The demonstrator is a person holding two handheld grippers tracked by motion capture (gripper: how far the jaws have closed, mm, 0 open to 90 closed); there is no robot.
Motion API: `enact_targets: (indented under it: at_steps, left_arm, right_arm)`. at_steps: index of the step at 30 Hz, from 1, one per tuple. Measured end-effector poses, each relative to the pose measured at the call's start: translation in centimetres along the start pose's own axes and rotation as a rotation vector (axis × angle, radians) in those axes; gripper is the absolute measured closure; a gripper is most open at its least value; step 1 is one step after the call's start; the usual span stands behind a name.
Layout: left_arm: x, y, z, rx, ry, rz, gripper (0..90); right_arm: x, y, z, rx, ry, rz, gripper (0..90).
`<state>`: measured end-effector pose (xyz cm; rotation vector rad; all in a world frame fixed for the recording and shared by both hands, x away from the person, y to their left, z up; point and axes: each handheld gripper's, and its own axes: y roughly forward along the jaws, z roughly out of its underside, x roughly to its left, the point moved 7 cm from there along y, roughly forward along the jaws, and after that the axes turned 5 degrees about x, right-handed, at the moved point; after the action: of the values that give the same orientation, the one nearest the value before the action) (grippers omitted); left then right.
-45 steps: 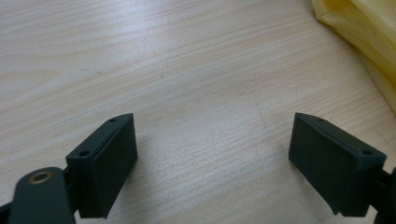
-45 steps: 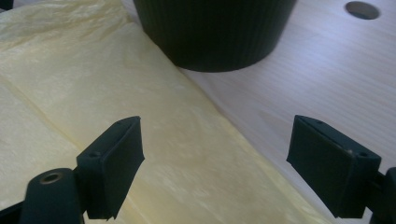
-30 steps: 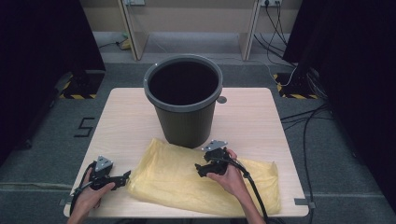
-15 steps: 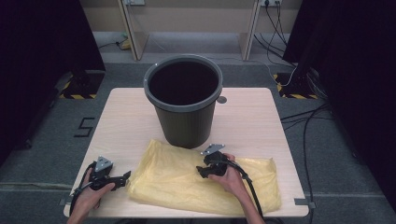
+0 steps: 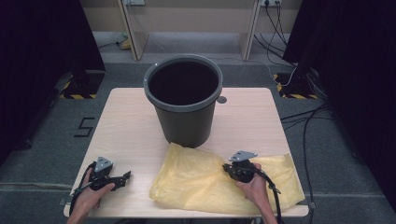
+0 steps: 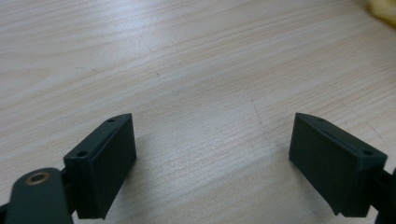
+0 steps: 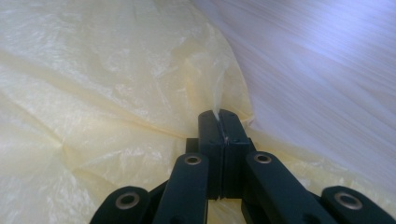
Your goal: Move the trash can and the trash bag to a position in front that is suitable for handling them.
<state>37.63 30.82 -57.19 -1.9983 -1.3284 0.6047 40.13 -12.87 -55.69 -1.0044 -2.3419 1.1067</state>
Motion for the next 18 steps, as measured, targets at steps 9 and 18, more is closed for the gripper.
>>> enact_targets:
  at_steps: [9, 18]
  left_arm:
    - [0.0, 0.0, 0.0, 0.0, 0.0, 0.0, 13.9]
    - [0.0, 0.0, 0.0, 0.0, 0.0, 0.0, 13.9]
  right_arm:
    - [-4.2, -3.5, 3.9, 0.0, 0.087, 0.119, 90.0]
    - [-8.2, -5.8, 5.6, 0.005, 0.189, 0.239, 90.0]
